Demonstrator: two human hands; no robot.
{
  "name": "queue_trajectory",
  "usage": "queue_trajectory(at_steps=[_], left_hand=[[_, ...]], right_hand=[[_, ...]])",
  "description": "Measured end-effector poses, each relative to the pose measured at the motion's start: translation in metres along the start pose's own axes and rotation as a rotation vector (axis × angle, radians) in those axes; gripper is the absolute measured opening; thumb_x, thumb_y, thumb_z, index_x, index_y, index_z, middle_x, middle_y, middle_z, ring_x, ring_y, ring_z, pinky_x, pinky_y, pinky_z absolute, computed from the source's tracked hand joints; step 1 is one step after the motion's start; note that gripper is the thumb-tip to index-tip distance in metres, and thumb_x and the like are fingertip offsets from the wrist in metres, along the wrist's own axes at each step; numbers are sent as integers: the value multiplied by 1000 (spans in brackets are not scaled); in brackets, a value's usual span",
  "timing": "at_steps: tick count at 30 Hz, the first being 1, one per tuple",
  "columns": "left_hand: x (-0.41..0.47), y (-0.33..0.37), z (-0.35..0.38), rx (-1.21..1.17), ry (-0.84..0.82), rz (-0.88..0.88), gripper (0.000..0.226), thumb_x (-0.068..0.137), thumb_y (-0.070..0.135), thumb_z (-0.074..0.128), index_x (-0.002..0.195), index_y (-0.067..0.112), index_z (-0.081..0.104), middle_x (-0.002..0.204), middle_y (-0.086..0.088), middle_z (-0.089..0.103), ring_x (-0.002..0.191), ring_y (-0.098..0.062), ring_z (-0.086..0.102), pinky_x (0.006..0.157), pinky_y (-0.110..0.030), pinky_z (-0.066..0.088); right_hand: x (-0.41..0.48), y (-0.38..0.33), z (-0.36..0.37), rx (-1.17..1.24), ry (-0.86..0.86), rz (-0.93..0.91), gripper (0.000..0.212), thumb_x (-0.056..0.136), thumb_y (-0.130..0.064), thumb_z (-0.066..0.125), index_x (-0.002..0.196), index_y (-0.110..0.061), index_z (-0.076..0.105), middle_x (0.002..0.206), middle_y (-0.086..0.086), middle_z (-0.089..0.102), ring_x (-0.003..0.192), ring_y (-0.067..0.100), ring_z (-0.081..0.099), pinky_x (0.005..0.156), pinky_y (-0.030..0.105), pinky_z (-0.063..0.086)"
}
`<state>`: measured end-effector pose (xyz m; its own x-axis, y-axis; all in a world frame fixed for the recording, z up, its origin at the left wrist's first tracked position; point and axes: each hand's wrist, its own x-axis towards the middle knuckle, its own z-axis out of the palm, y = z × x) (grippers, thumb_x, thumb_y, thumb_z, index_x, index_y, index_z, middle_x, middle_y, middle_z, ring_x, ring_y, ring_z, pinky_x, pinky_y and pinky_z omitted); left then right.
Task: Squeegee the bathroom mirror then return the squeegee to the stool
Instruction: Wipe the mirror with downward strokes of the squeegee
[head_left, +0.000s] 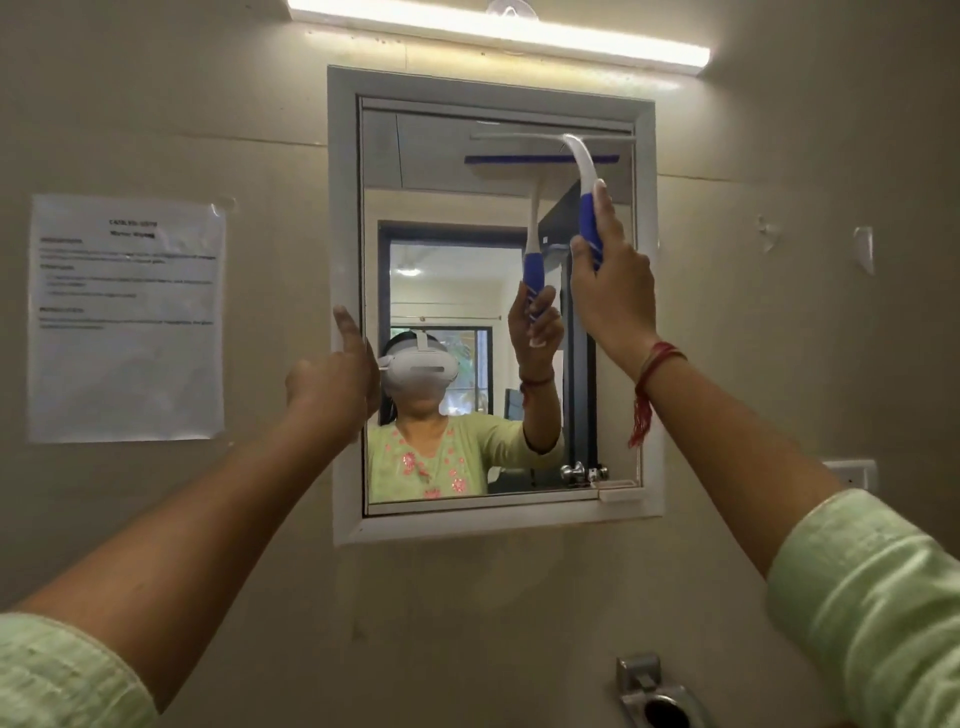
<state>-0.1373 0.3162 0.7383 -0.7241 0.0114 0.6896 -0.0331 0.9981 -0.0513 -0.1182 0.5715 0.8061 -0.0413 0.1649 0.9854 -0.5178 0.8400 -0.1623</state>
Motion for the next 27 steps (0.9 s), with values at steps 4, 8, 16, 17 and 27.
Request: queue_trajectory(at_steps=[4,8,16,17,27], left_hand=[[-1,1,-3,12,1,7,89,93,18,50,142,-4,-21,59,-4,41,46,-16,38,40,-27,24],[-1,2,-4,22,-7,11,89,93,18,51,143,-4,-20,56,-4,36,45,-17,37,40,-26,25],[3,-2,1,112,37,16,102,84,20,64,144,-3,-15,67,-5,52,49,-15,44,39,-25,28],[4,-3,2,116,43,19,106,82,21,68,144,-3,-14,77,-8,57,55,-16,48,40,-26,30],[1,-9,0,297,79,19,137,57,54,80,143,0,-11,144,-15,15,132,-31,25,97,-41,38]], right_hand=[[19,7,8,-1,40,5,52,97,-22,43,145,-19,22,94,-3,57,59,0,48,55,3,34],[28,12,11,23,47,8,52,97,-20,43,145,-19,22,100,-5,56,65,2,50,55,2,36],[31,14,20,87,64,21,53,96,-18,44,144,-18,22,83,-23,45,62,-1,52,52,-4,38],[31,15,20,90,64,21,53,96,-18,44,144,-18,22,80,-26,44,62,0,53,51,-3,38],[17,24,23,75,48,27,56,97,-21,41,146,-24,14,74,-14,50,55,4,56,52,6,43]])
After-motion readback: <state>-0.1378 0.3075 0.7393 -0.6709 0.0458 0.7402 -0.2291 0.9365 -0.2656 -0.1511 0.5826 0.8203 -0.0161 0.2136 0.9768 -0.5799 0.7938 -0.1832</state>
